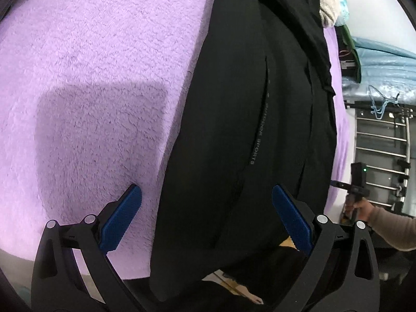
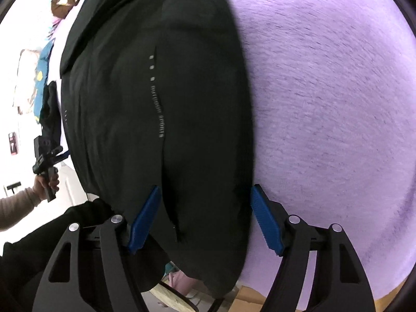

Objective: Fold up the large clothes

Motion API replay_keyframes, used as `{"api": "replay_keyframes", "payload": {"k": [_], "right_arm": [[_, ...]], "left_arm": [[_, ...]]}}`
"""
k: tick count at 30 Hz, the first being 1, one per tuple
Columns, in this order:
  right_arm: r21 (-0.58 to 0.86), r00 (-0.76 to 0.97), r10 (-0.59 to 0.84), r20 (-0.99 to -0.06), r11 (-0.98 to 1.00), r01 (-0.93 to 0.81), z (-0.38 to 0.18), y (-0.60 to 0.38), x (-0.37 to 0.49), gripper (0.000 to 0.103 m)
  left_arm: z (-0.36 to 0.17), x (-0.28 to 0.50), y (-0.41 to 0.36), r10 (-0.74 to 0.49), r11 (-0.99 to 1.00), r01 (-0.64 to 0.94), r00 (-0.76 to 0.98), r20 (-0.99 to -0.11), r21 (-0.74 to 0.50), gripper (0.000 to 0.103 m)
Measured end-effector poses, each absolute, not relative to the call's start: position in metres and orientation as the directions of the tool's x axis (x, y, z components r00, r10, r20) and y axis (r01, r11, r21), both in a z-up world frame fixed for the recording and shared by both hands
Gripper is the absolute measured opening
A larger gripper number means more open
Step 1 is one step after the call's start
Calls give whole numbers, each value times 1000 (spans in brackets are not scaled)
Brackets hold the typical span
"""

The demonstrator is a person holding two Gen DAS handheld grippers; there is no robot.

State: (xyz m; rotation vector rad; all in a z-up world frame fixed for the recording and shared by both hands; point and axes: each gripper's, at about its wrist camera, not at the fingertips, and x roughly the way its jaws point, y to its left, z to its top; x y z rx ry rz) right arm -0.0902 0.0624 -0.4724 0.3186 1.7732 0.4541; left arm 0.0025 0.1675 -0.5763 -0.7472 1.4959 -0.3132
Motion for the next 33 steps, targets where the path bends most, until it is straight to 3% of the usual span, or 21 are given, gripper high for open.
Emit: {"api": "replay_keyframes", "payload": {"k": [6,14,18,20,23,25,31,33], "right_arm": [[494,-262,482,-836,869,23,-474,59,-97,69],[598,-353,603,-715,790,137,-489,73,-103,71],[568,-392,603,-695,794,215,-502,73,-107,70],[555,-403,588,-701,805,209,-504,78,-109,65],[536,-414,559,-718,824,183,-503,84,-111,42],[554,-414,568,-711,815,167,-498,82,-111,10],[600,-382,598,-704,789,131,-480,85,-112,6],[626,-366,625,-689,768,133,-474,87,-113,5]], "left_arm": [[-579,0,162,-631,745,-231,60,-773,-626,96],[-583,5,150,-658,722,-227,68,-750,-654,94],[-583,2,151,-659,722,-230,59,-750,-653,80],[-587,1,155,-654,730,-229,44,-756,-644,71],[-592,1,164,-637,744,-241,24,-770,-623,48],[-592,0,167,-630,752,-239,15,-776,-615,37],[-587,-2,172,-658,727,-254,13,-753,-639,11],[-585,-3,174,-668,716,-257,14,-744,-649,8]]}}
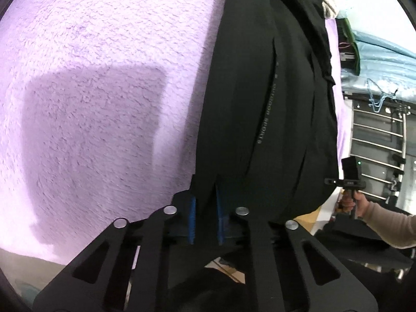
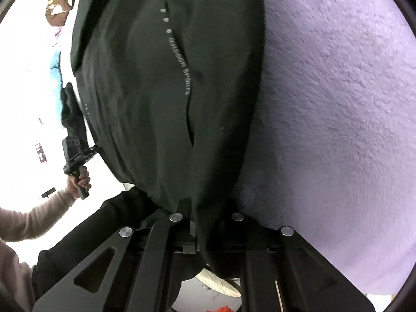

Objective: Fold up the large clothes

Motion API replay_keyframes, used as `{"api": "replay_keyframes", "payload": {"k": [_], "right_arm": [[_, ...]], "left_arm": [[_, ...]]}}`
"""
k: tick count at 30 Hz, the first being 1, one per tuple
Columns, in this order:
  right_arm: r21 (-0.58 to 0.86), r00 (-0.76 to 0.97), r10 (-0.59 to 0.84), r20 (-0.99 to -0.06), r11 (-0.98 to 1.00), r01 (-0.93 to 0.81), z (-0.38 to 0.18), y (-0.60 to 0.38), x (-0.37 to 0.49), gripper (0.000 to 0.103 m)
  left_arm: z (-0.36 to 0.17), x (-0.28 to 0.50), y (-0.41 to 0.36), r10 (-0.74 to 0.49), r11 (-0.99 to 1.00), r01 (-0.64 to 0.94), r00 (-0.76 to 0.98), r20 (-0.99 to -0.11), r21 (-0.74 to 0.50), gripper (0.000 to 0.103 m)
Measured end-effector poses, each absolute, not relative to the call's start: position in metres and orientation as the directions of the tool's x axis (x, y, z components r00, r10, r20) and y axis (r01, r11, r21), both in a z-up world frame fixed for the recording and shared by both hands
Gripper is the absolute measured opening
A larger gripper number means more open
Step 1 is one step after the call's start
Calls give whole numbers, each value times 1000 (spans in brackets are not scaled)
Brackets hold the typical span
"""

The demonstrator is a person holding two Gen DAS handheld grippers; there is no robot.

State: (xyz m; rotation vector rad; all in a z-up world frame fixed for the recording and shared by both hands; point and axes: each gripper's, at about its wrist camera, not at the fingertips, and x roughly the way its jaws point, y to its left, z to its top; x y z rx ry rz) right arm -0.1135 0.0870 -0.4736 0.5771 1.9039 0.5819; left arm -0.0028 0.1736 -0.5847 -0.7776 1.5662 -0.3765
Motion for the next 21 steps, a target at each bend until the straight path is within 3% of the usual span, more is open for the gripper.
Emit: {"api": "replay_keyframes", "payload": {"k": [6,13,21], "right_arm": [[684,-314,673,-669,723,94,-436,99,-112,4],[567,-334,562,-756,818,92,-411,106,-101,4],[635,-275,611,-743,773,3,-357,122,-77,4]], "left_arm": [[-556,5,159,-712,686,-196,15,-702,-701,4],[-513,13,149,-770,618,-158,73,-634,-770,4],[-475,28,143,-799,584,-122,88,-595,-802,4]]}}
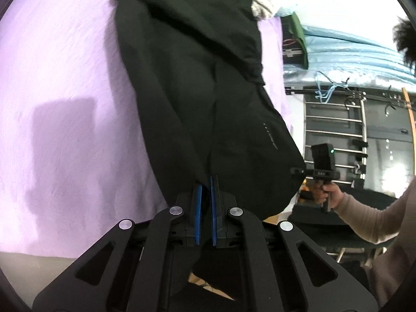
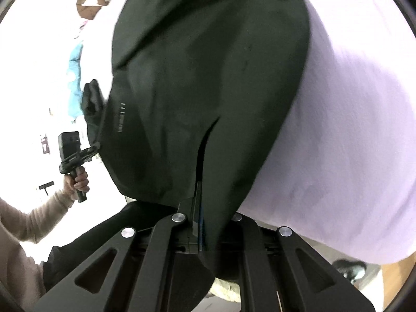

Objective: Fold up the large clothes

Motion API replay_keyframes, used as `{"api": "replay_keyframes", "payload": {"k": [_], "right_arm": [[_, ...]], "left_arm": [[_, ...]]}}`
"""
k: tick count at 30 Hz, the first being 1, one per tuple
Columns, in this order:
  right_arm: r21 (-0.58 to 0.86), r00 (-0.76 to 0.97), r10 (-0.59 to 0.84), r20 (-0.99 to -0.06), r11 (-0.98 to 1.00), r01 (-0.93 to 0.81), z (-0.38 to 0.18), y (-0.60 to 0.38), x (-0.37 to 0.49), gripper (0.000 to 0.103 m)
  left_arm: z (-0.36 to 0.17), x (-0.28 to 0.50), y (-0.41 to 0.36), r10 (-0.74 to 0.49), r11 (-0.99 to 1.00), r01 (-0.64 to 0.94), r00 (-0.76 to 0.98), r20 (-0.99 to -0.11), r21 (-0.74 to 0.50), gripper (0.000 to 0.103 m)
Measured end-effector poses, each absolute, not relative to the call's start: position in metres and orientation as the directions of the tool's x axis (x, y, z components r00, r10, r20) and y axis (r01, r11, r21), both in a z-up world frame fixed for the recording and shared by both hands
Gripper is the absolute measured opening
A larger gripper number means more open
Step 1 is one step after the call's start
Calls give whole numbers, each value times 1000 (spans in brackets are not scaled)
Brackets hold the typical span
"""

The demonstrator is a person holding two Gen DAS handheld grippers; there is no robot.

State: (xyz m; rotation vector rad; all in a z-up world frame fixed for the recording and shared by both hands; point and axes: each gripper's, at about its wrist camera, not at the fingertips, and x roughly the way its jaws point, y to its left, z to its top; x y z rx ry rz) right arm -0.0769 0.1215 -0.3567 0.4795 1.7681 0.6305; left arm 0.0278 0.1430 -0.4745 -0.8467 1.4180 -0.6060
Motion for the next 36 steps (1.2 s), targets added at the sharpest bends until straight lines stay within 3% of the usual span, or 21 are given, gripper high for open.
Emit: {"api": "replay_keyframes", "payload": {"k": [4,14,21,23,25,28,36], "right_arm": [[652,-261,621,-739,757,-42,-335,130,-60,3],[658,-130,645,-753,736,-157,-271,128,-27,3],[664,-144,648,-748,729,-166,-264,128,-25,3],[669,-143,654,-743,725,-162,-260,134,-26,3],[669,-135,656,-743,720,-181,-254,143,-27,3],[681,-134,669,-731,705,-198,-243,152,-25,3],[668,-132,657,-742,710,-220,-229,155,-13,3]], "left_arm": [[-473,34,140,-798,587,-119,82,-597,-801,4],[-482,46,151,-798,541,-285,121,-590,-791,1],[-504,38,165,-807,522,-364,84,-585,-772,2],[-514,37,164,-819,518,-343,64,-570,-783,9],[-525,38,158,-808,549,-310,41,-588,-776,29],[-551,36,153,-810,560,-301,0,-587,-772,45],[-594,10,133,-853,513,-302,-74,-517,-803,49]]}}
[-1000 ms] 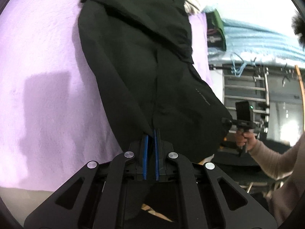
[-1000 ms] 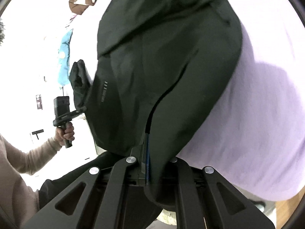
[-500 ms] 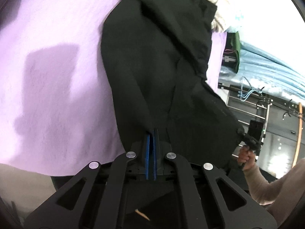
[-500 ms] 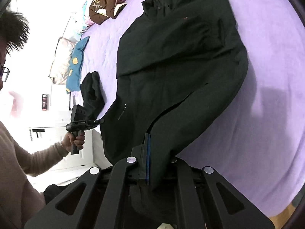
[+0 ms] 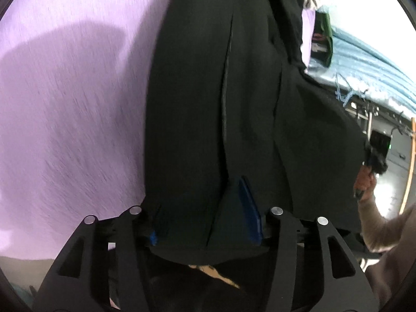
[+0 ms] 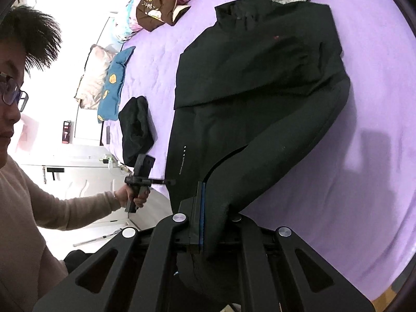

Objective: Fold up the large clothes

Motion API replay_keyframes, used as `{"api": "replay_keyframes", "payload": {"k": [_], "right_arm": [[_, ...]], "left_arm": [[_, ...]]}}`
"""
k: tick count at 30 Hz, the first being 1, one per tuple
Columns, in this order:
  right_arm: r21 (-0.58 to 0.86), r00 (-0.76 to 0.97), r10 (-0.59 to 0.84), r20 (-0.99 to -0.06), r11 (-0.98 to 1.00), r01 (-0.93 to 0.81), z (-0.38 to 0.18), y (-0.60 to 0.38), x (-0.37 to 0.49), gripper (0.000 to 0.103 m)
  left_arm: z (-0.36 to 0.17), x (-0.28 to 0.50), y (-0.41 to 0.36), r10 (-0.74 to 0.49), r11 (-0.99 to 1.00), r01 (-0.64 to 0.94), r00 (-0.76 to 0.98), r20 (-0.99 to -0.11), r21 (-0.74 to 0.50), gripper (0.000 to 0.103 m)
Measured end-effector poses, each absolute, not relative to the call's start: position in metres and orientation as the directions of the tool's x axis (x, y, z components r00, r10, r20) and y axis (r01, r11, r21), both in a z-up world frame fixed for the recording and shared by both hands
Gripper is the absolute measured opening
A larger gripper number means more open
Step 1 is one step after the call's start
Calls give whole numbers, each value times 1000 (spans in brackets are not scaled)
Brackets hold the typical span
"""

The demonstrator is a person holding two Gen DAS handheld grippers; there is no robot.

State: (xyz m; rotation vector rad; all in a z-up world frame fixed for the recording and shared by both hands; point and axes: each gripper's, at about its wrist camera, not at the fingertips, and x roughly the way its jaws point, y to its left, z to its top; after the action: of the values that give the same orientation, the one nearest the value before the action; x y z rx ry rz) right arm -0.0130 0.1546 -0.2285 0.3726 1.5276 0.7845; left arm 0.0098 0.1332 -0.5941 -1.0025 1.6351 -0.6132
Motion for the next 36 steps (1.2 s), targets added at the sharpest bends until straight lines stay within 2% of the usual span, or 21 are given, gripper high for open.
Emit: {"api": "replay_keyframes", "payload": {"k": [2,3,4,5,7,10,16,20,26,29,36], "right_arm": [[663,-136,651,-747,714,-224,-227,156,-11,3],[659,-137,647,-751,717,-228,-227,158,-10,3],[658,-138,645,-752,718,-228,-227,159,-9,3],[657,-141,644,-752,718,-230,-227,159,-8,3],[651,-139,638,-757,722,-233,-227,160,-7,3],[635,-123,626,-770,734,-241,-226,159,-3,3],[614,-64,622,-780,742,-268,-217,155,12,3],[589,-10,612,-791,757,-284,-207,151,34,3],[546,78,593,-802,779,-309,-201,149,75,3],[524,131,576,-807,800,-290,-205,143,101,3],[496,241,541,-806,839,-224,-229,129,185,3]], "left_arm": [[-596,-1,131,-863,495,-320,-70,-501,-808,47],[-595,-4,131,-862,495,-322,-63,-503,-807,40],[-593,-7,131,-866,487,-322,-58,-497,-812,19],[-591,-12,133,-867,486,-315,-57,-494,-815,12],[-579,-11,135,-854,508,-286,-47,-518,-812,7],[-558,-4,138,-850,513,-264,-23,-527,-817,5],[-502,31,146,-878,458,-226,36,-477,-860,4],[-457,78,151,-890,410,-214,120,-440,-887,4],[-422,144,170,-872,366,-253,241,-425,-895,4],[-414,174,183,-859,357,-253,289,-422,-899,4],[-424,263,220,-790,406,-301,360,-497,-863,5]]}}
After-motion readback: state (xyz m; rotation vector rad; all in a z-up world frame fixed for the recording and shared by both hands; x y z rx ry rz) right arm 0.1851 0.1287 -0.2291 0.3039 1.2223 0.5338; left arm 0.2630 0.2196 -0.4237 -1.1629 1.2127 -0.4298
